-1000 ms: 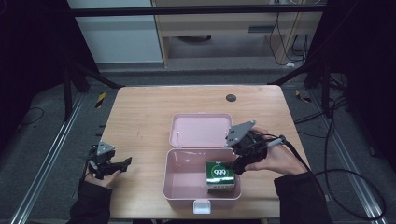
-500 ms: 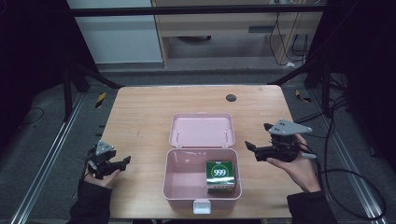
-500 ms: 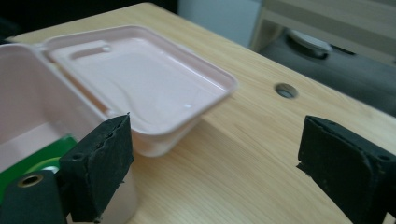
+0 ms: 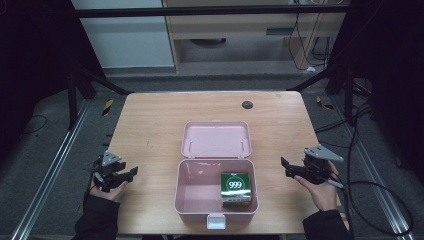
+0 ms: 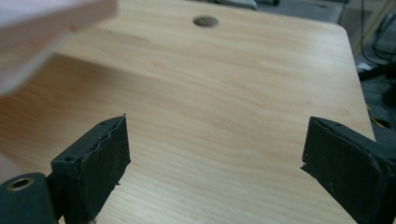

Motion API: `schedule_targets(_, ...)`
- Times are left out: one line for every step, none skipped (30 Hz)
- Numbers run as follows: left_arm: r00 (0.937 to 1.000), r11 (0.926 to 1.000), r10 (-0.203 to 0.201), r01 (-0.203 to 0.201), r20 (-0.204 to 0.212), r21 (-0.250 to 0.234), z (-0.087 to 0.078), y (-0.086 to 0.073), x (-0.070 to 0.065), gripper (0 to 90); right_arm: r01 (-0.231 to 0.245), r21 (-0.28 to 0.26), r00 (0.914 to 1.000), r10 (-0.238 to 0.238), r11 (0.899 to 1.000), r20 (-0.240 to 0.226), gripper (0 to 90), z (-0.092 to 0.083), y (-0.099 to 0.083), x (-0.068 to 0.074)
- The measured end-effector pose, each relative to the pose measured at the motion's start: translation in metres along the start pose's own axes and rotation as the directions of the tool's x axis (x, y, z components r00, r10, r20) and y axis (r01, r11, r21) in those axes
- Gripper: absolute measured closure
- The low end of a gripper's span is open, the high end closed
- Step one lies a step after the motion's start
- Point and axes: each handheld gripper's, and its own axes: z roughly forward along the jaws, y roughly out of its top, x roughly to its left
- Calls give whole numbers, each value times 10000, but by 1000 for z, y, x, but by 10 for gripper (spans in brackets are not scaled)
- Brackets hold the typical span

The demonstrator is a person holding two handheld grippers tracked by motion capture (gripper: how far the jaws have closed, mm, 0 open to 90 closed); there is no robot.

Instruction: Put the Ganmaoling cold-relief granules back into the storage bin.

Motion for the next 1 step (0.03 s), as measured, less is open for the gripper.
schedule_targets(10000, 10000, 7, -7, 3, -7, 0, 0, 0, 440, 21, 153, 9999, -23, 9999, 146, 72, 1, -3, -2)
